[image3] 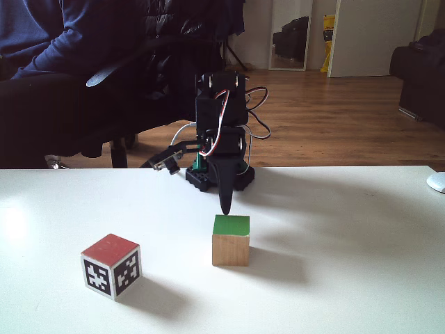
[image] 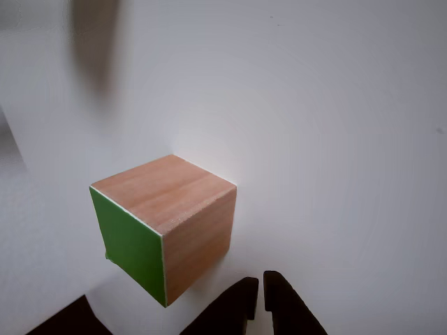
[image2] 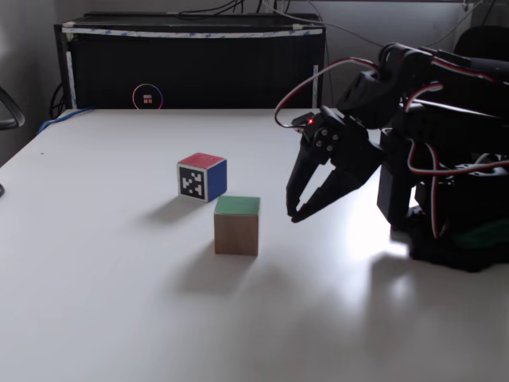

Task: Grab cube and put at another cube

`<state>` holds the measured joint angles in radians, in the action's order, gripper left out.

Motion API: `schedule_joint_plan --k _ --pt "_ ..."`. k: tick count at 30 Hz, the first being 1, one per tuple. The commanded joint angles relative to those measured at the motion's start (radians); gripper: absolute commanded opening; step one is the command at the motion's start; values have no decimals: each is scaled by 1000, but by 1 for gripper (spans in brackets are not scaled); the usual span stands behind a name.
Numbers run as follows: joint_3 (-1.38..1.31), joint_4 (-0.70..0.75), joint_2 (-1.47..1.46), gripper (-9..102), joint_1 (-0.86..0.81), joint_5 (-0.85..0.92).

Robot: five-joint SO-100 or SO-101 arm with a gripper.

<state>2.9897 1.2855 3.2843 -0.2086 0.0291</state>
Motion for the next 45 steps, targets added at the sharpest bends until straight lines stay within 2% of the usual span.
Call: schedule_joint_plan --k 1,21,26,32,33,37,40,43,45 --pt "-21 5 5 0 41 12" --pt "-31 8 5 0 43 44" --pt "-195 52 -32 0 32 54" --pt "-476 58 -385 0 114 -28" --pt "-506 55 -449 2 123 -31" --pt "-569 64 -592 24 144 -64" --pt "-604 64 -629 35 138 -84" --pt "-658 87 -698 43 121 -112" --pt "-699 101 -773 44 110 -120"
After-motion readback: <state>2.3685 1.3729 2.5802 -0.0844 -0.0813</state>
